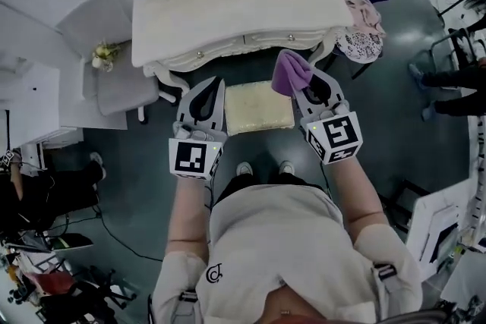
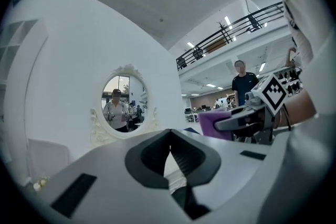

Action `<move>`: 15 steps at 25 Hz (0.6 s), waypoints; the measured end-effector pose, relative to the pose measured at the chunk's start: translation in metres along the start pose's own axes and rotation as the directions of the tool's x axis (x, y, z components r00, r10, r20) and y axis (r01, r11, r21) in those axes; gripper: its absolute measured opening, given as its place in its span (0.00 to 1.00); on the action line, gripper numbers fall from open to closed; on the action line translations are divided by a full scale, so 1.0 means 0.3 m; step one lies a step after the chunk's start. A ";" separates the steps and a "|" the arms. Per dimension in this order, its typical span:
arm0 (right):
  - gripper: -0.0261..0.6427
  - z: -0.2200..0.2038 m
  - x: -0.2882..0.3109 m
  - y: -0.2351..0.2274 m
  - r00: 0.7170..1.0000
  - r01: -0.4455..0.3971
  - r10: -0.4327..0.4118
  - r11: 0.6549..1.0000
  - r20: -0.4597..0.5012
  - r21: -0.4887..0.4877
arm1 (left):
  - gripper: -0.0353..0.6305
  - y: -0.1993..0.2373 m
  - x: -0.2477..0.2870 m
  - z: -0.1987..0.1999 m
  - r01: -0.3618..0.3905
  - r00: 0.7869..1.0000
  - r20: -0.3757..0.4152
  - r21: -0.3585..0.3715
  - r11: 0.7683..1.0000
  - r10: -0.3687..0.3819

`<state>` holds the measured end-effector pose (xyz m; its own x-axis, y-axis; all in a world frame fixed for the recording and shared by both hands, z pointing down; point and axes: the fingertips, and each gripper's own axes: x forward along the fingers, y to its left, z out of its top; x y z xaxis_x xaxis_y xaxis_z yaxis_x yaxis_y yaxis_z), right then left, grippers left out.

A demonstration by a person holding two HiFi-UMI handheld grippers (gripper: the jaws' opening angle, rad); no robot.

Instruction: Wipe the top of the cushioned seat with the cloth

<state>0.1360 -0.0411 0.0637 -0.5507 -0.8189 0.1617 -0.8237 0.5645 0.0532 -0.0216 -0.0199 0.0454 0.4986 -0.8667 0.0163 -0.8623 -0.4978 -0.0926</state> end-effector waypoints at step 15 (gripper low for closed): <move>0.16 0.194 -0.095 0.060 0.986 -0.017 0.022 0.999 0.164 -0.035 | 0.07 0.024 -0.134 0.174 -0.085 0.996 0.034 0.017 0.996 0.085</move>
<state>0.1291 -0.0136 0.0025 -0.5836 -0.8121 -0.0015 -0.8092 0.5814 0.0845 -0.0432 0.0131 -0.0080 0.4266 -0.9041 -0.0252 -0.9001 -0.4216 -0.1101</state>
